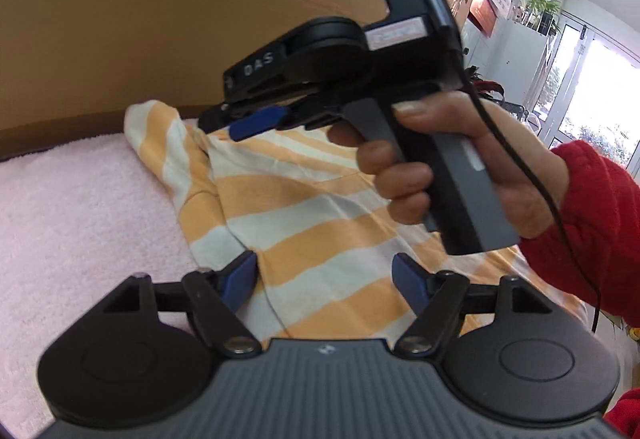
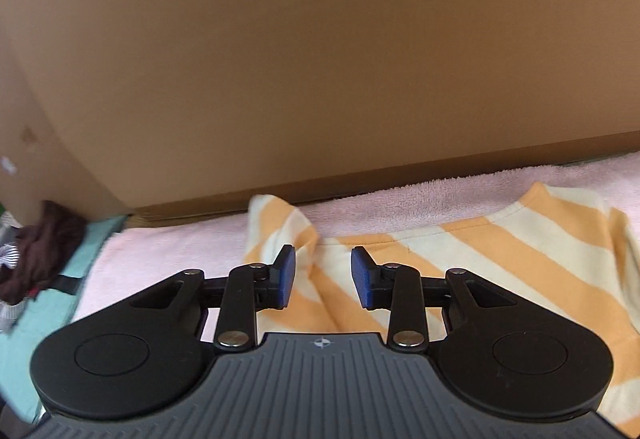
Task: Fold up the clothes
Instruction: 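Lower the sleeve cuff onto the shirt body with the right gripper, then open the right gripper to release the sleeve on the shirt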
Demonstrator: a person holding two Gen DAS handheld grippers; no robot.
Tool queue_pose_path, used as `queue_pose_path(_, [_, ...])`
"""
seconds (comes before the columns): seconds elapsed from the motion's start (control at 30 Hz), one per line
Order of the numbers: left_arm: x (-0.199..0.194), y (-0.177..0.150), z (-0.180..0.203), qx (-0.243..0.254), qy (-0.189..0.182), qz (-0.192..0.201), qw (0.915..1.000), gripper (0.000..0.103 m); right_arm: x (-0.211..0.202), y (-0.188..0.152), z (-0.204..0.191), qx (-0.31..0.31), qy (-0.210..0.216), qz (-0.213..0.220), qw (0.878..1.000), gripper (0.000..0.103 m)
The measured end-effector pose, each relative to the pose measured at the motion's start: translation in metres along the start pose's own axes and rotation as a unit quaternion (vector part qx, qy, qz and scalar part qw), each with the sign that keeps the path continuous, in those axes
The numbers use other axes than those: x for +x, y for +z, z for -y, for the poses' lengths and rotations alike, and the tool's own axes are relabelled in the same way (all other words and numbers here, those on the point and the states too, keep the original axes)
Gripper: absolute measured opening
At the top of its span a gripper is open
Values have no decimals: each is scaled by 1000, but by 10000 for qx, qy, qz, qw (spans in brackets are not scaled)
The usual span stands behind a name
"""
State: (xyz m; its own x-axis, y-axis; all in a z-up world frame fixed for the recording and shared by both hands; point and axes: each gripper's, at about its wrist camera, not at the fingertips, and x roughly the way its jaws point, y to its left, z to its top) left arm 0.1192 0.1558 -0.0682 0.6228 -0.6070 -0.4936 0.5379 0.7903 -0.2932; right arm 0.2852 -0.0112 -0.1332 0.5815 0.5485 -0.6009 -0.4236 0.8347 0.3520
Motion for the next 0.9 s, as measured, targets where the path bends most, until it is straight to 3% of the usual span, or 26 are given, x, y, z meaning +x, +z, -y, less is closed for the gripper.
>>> queue_pose_path(0.1, [0, 1, -4, -153, -32, 1, 9999, 70, 11, 1, -4, -101, 76, -45, 9999, 27])
queue_pose_path(0.17, [0, 1, -4, -165, -33, 2, 9999, 67, 17, 1, -8, -216, -102, -117, 9996, 5])
queue_pose_path(0.27, [-3, 1, -2, -104, -86, 52, 9999, 50, 13, -1, -16, -385, -200, 7, 9991, 4])
queue_pose_path(0.3, [-5, 1, -1, -93, -124, 86, 9998, 40, 9, 0, -18, -412, -219, 164, 9988, 4])
queue_pose_path(0.37, [-9, 2, -1, -86, -198, 167, 9996, 34, -1, 1, -22, -458, -235, 504, 9974, 4])
queue_pose_path(0.47, [-10, 2, -4, -158, -165, 129, 9997, 34, -3, 1, -25, -541, -328, 752, 9952, 1])
queue_pose_path(0.6, [-5, 0, -9, -275, -21, -67, 9996, 30, 16, -4, -20, -610, -288, 457, 9967, 1])
queue_pose_path(0.77, [-5, -1, -6, -177, -28, -39, 9998, 30, -11, -7, 9, 65, 142, 550, 9984, 14])
queue_pose_path(0.9, [-5, -1, -2, 25, -48, -9, 10000, 27, -30, -15, 4, -266, 392, 373, 9982, 19])
